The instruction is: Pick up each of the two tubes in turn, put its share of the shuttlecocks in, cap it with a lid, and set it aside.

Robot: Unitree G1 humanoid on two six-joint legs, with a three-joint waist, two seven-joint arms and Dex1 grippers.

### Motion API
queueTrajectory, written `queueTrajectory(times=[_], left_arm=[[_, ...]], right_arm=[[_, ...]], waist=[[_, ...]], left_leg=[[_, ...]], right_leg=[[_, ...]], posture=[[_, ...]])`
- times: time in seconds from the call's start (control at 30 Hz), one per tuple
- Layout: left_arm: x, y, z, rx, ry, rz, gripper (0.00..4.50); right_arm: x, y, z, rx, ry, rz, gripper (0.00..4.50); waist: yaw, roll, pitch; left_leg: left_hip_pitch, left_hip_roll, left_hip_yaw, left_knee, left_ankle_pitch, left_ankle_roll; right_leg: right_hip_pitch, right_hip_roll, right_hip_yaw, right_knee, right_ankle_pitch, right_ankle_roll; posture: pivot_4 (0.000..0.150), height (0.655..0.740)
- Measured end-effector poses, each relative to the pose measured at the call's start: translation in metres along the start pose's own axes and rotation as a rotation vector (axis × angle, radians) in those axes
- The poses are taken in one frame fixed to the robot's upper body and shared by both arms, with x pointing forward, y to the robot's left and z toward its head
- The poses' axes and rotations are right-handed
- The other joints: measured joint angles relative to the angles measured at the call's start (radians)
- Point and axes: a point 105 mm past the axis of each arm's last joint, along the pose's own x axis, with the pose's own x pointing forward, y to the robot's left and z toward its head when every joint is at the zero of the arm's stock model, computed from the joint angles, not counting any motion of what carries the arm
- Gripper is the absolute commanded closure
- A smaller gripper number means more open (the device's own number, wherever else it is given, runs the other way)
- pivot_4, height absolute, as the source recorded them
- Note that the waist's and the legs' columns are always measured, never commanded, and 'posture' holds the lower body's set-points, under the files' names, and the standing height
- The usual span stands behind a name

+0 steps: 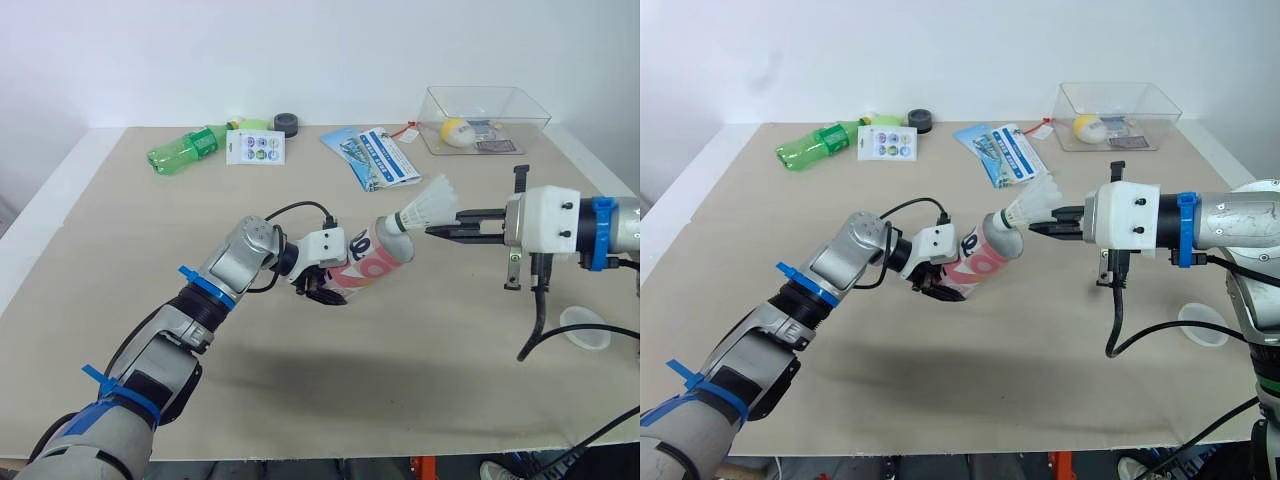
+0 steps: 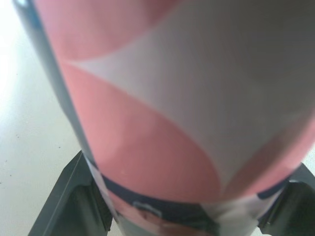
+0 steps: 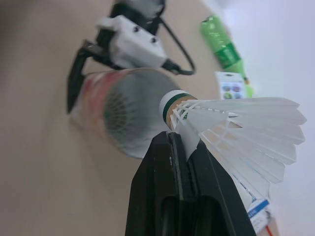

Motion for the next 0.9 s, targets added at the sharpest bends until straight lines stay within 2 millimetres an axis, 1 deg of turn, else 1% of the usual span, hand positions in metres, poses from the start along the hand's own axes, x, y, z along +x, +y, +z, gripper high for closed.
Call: queueTrajectory(times=[0.03, 0.1, 0.13, 0.2, 0.37, 0.4, 0.43, 0.53, 0.57, 0.6, 0.63, 0.67, 0.7, 0.73, 0.77, 0.8, 0.83, 0.9], left_arm=[[0.0, 0.0, 0.0, -0.001, 0.0, 0.001, 1.53], [0.0, 0.0, 0.0, -0.003, 0.001, 0.002, 1.53], [0.0, 0.0, 0.0, -0.006, 0.001, 0.003, 1.53], [0.0, 0.0, 0.001, -0.006, 0.0, 0.005, 1.53], [0.0, 0.0, 0.002, -0.012, 0.002, 0.01, 1.53], [0.0, 0.0, 0.001, -0.013, 0.002, 0.011, 1.53], [-0.001, 0.0, 0.001, -0.012, 0.003, 0.015, 1.53], [-0.001, -0.001, 0.0, -0.012, 0.003, 0.017, 1.53], [-0.001, -0.001, 0.0, -0.013, 0.004, 0.018, 1.53], [-0.001, -0.002, 0.001, -0.01, 0.005, 0.017, 1.53], [-0.001, -0.002, 0.001, -0.007, 0.006, 0.015, 1.53], [-0.001, -0.003, 0.001, -0.004, 0.006, 0.014, 1.53], [-0.001, -0.003, 0.001, -0.001, 0.007, 0.013, 1.53], [-0.002, -0.003, 0.001, 0.001, 0.008, 0.014, 1.53], [-0.002, -0.003, 0.002, 0.004, 0.007, 0.014, 1.53], [-0.002, -0.003, 0.002, 0.005, 0.007, 0.013, 1.53], [-0.002, -0.003, 0.002, 0.006, 0.007, 0.013, 1.53], [-0.001, -0.003, 0.003, 0.006, 0.005, 0.012, 1.53]], right_arm=[[0.001, 0.0, 0.001, -0.003, -0.004, 0.007, 4.39], [0.007, 0.005, 0.001, -0.001, -0.018, 0.032, 3.81], [0.013, 0.009, 0.0, 0.013, -0.037, 0.049, 3.47], [0.021, 0.016, -0.004, 0.044, -0.06, 0.085, 2.61], [0.02, 0.016, -0.007, 0.062, -0.065, 0.1, 0.1], [0.02, 0.016, -0.007, 0.072, -0.071, 0.098, 0.04], [0.018, 0.008, -0.005, 0.133, -0.1, 0.069, 0.04], [0.009, -0.02, 0.001, 0.203, -0.144, -0.029, 0.04], [0.002, -0.035, 0.003, 0.201, -0.146, -0.074, 0.64], [-0.003, -0.046, 0.002, 0.194, -0.133, -0.108, 0.91], [-0.007, -0.052, 0.001, 0.187, -0.117, -0.124, 1.3], [-0.008, -0.055, -0.002, 0.172, -0.088, -0.114, 1.77], [-0.006, -0.053, -0.006, 0.159, -0.053, -0.089, 2.29], [0.0, -0.048, -0.01, 0.148, -0.021, -0.039, 2.69], [0.005, -0.042, -0.012, 0.147, -0.012, 0.001, 3.46], [0.011, -0.036, -0.013, 0.151, -0.013, 0.043, 3.88], [0.019, -0.029, -0.012, 0.15, -0.023, 0.095, 4.4], [0.03, -0.019, -0.008, 0.13, -0.034, 0.167, 4.46]], waist=[[0.0, 0.0, 0.0], [0.0, 0.0, 0.0], [0.0, 0.0, 0.0], [0.0, 0.0, 0.0], [0.001, 0.0, 0.0], [0.001, 0.0, 0.0], [0.0, 0.0, 0.0], [-0.001, 0.0, 0.0], [-0.001, 0.0, 0.0], [-0.001, 0.0, 0.0], [0.0, 0.0, 0.0], [0.0, 0.0, 0.0], [0.0, 0.0, 0.0], [0.0, 0.0, 0.0], [0.0, 0.0, 0.0], [0.0, 0.0, 0.0], [0.0, 0.0, 0.0], [0.001, 0.0, 0.0]], left_leg=[[0.0, 0.0, 0.0, 0.0, 0.0, 0.0], [0.0, 0.0, 0.0, 0.0, 0.0, 0.0], [0.0, 0.0, 0.0, 0.0, 0.0, 0.0], [0.0, 0.0, 0.0, 0.0, 0.0, 0.0], [-0.001, 0.0, 0.0, 0.0, 0.0, 0.0], [0.0, 0.0, 0.0, 0.0, 0.0, 0.0], [0.0, 0.0, 0.0, 0.0, 0.0, 0.0], [0.0, 0.0, 0.0, 0.001, 0.0, 0.0], [0.0, 0.0, 0.0, 0.001, 0.0, 0.0], [0.0, 0.0, 0.0, 0.0, 0.0, 0.0], [0.0, 0.001, 0.0, 0.0, 0.0, 0.0], [0.0, 0.001, 0.0, 0.0, 0.0, 0.0], [0.0, 0.001, 0.001, -0.001, 0.0, 0.0], [0.0, 0.001, 0.001, -0.001, 0.0, 0.0], [0.0, 0.001, 0.001, -0.002, 0.0, 0.0], [0.0, 0.001, 0.0, -0.003, 0.0, 0.0], [0.0, 0.001, 0.0, -0.003, 0.0, 0.0], [-0.001, 0.001, 0.0, -0.003, 0.0, 0.0]], right_leg=[[0.0, 0.0, 0.0, 0.0, 0.0, 0.0], [0.0, 0.0, 0.0, 0.0, 0.0, 0.0], [0.0, 0.0, 0.0, 0.0, 0.0, 0.0], [0.0, 0.0, 0.0, 0.0, 0.0, 0.0], [0.0, 0.0, 0.0, 0.0, 0.0, 0.0], [0.0, 0.0, 0.0, 0.0, 0.0, 0.0], [0.0, 0.0, 0.0, 0.0, 0.001, 0.0], [0.0, 0.0, 0.0, 0.0, 0.001, -0.001], [0.0, 0.0, 0.0, 0.0, 0.001, -0.001], [0.0, 0.0, 0.0, 0.0, 0.001, -0.001], [0.0, 0.0, 0.0, 0.0, 0.001, -0.001], [0.0, 0.0, 0.0, 0.0, 0.0, -0.001], [-0.001, 0.0, 0.0, 0.0, 0.0, -0.001], [-0.001, 0.0, 0.0, 0.0, -0.001, -0.001], [-0.001, 0.0, 0.0, 0.0, -0.001, -0.001], [-0.002, 0.0, 0.0, 0.0, -0.001, -0.001], [-0.002, 0.0, 0.0, 0.0, -0.001, -0.001], [-0.002, 0.0, -0.001, 0.0, -0.001, -0.001]], posture=[[0.15, 0.74], [0.15, 0.74], [0.15, 0.74], [0.15, 0.74], [0.15, 0.74], [0.15, 0.74], [0.15, 0.74], [0.15, 0.74], [0.15, 0.74], [0.15, 0.74], [0.15, 0.74], [0.15, 0.74], [0.15, 0.74], [0.15, 0.74], [0.15, 0.74], [0.15, 0.74], [0.15, 0.74], [0.15, 0.74]])
